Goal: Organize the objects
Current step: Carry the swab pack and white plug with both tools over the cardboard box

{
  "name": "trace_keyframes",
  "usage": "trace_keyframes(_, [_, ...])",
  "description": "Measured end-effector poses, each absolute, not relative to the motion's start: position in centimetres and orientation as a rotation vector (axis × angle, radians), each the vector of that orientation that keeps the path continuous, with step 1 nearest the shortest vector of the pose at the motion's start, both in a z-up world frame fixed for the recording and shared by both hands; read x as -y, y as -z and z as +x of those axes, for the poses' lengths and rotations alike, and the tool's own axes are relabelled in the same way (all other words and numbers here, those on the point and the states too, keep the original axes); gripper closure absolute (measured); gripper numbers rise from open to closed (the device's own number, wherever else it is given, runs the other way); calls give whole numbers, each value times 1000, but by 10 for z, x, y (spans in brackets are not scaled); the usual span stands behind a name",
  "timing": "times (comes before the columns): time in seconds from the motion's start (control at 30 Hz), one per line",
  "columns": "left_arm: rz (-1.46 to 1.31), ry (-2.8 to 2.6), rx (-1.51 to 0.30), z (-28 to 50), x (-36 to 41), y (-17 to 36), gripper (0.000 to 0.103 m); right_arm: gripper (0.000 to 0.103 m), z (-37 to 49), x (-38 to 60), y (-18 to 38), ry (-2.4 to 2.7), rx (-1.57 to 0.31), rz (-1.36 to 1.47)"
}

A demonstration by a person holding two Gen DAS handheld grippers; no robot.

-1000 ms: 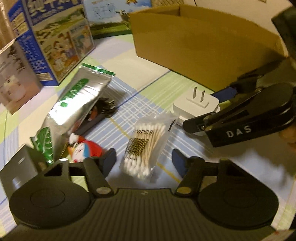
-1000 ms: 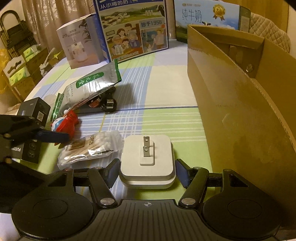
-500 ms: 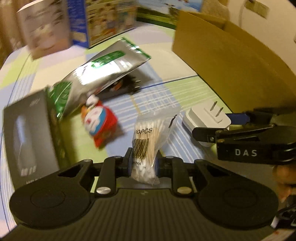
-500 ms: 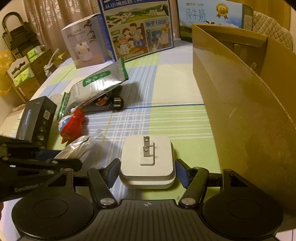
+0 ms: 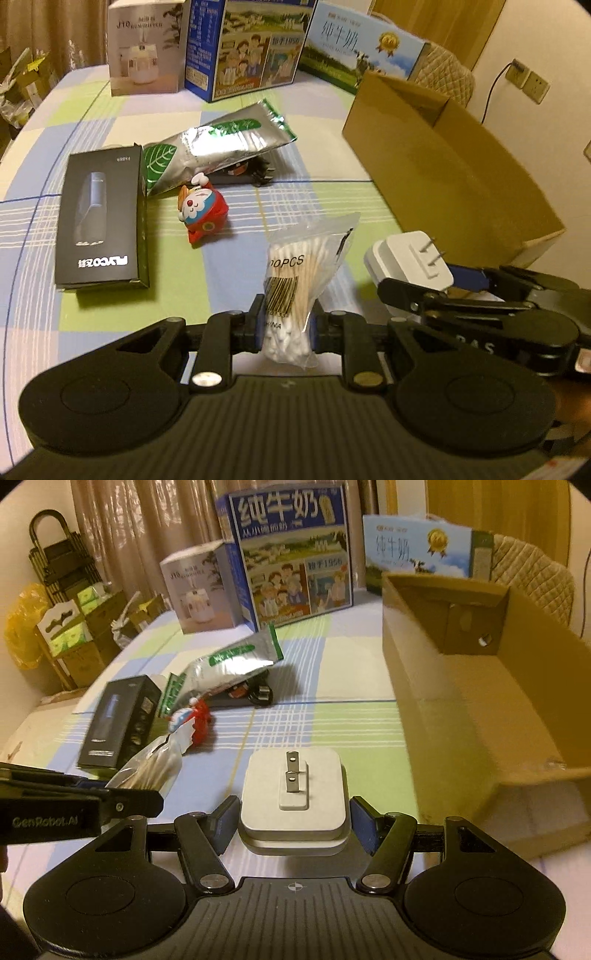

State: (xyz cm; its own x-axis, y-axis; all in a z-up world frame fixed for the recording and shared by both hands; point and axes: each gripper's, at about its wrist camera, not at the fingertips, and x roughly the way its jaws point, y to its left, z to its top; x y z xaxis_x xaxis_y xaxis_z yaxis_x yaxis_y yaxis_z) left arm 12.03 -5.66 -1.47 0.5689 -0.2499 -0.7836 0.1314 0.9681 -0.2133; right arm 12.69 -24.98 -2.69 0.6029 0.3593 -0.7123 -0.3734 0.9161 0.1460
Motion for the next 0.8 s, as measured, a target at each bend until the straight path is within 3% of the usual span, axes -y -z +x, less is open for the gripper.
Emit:
trace_keyframes(0.43, [-178, 251, -866, 63, 83, -40, 85, 42, 69, 276, -36, -398, -733, -75])
trace_keyframes(0.8, [-186, 264, -832, 41, 101, -62, 85, 42, 49, 298, -56, -383, -703, -68])
